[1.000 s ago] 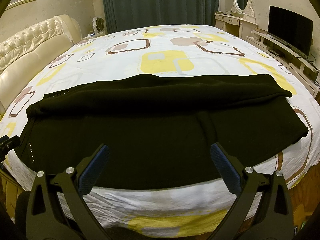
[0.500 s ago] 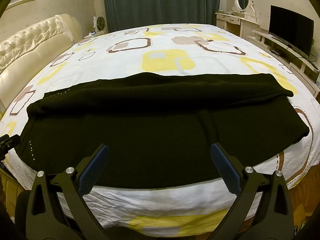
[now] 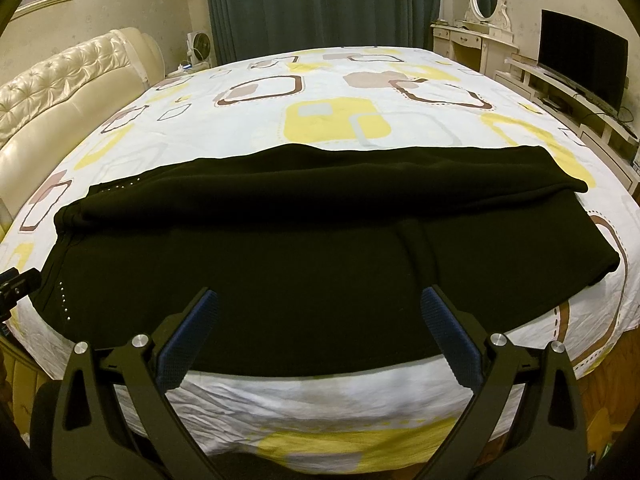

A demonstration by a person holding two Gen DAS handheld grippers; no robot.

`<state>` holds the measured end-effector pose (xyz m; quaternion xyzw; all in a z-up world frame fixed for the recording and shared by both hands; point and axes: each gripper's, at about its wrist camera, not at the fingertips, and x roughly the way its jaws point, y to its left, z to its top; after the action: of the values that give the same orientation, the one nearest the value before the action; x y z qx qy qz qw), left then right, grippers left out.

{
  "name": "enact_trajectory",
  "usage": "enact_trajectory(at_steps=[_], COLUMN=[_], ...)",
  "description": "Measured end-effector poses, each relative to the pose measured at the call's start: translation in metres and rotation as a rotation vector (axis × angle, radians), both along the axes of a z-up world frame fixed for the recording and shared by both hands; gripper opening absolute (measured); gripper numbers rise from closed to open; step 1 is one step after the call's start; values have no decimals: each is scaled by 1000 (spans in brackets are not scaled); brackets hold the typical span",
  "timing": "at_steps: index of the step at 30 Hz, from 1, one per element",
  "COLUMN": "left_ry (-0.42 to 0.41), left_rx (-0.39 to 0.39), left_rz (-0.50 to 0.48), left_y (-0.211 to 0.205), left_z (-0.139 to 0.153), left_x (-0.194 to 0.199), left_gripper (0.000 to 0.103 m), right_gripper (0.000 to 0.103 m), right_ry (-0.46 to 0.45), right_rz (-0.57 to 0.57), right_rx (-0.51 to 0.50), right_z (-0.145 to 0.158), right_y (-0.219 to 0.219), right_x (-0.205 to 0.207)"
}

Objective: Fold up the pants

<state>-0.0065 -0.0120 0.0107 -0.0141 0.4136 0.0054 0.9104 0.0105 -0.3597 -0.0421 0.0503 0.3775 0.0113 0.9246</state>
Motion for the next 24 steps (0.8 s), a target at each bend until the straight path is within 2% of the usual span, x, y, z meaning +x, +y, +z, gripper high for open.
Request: enact_trajectory(at_steps=[10,14,17,20,24], left_ry=[6,7,12,20,26], left_rx=[-7,-6,-3,-7,-11], left_rz=[-6,-6,-7,-8,-10], left_y=[-2,-3,-3,-2,-1], left_z=[-1,-1,-3,-5,-7], left_x=[0,0,0,1,1], left_gripper=[98,98,98,98,98], right_gripper=[101,101,101,101,101], right_ry=[2,-9,-37,-61,-83], right_rz=[2,9,-13,-68,-227], right_rx=[6,74,170,288,460], right_z=[0,11,28,43,45], right_y=[0,-12,-39,-87,-179], right_x=[-1,-3,-6,-11,-24])
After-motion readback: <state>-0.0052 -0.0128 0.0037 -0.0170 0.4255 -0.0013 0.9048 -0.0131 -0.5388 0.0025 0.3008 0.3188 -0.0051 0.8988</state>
